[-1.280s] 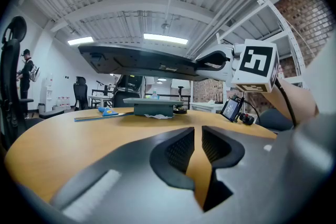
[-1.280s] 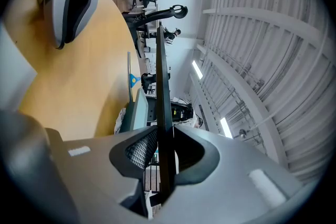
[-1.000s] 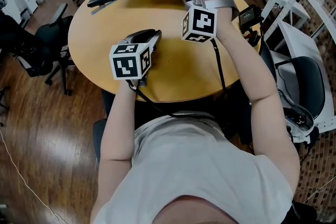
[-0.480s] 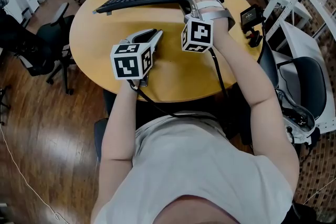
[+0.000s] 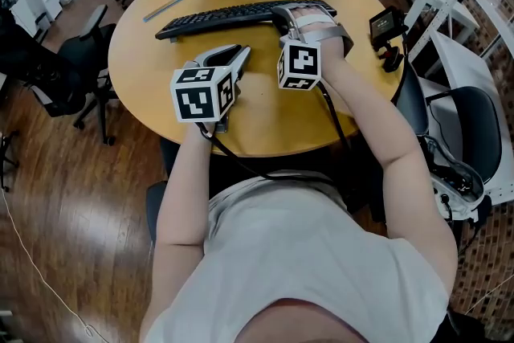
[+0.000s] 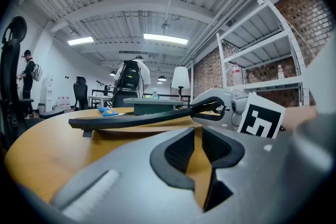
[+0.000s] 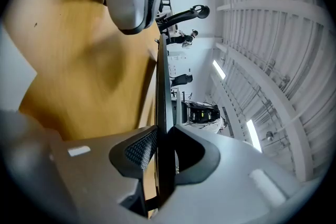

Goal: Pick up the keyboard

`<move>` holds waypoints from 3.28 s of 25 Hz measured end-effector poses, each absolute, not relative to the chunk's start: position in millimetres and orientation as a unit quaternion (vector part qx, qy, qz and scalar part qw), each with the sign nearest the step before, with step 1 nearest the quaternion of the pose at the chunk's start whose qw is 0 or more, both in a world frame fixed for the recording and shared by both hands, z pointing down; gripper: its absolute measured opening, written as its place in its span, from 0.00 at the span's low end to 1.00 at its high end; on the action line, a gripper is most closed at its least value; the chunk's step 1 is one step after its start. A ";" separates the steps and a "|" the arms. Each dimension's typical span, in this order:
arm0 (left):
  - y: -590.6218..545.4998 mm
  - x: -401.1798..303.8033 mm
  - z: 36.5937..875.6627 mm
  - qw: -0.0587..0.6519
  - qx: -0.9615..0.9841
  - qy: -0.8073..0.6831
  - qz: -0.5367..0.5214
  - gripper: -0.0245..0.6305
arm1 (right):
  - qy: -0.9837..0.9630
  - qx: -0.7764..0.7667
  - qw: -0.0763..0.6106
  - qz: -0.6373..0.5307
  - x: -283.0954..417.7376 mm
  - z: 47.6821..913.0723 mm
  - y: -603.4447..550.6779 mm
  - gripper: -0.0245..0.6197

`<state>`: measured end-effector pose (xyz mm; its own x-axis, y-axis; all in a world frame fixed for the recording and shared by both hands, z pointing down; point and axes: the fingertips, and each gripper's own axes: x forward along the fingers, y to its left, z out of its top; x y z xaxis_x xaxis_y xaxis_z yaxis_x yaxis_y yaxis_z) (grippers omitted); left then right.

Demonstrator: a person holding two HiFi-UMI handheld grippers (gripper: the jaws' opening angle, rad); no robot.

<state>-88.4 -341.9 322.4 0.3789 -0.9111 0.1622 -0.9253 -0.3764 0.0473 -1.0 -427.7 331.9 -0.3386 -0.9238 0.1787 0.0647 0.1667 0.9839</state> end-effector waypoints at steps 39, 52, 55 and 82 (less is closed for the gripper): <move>-342.6 -89.0 321.4 0.065 0.828 -0.554 0.055 0.61 | -0.698 0.217 0.534 -0.425 12.7 397.2 -427.2 0.19; -342.3 -89.1 321.5 0.065 0.828 -0.555 0.055 0.61 | -0.751 0.249 0.443 -0.422 13.9 360.5 -407.7 0.18; -342.4 -89.6 321.4 0.065 0.828 -0.555 0.055 0.61 | -0.823 0.288 0.342 -0.350 9.0 331.8 -397.4 0.08; -342.2 -88.0 322.5 0.064 0.828 -0.554 0.055 0.53 | -0.963 0.253 0.065 0.063 -0.4 332.3 -361.1 0.04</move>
<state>-88.0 -342.2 322.5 0.3792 -0.9110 0.1621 -0.9251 -0.3770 0.0449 -0.4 -361.1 332.3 -0.8633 -0.4795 0.1575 -0.4959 0.8638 -0.0886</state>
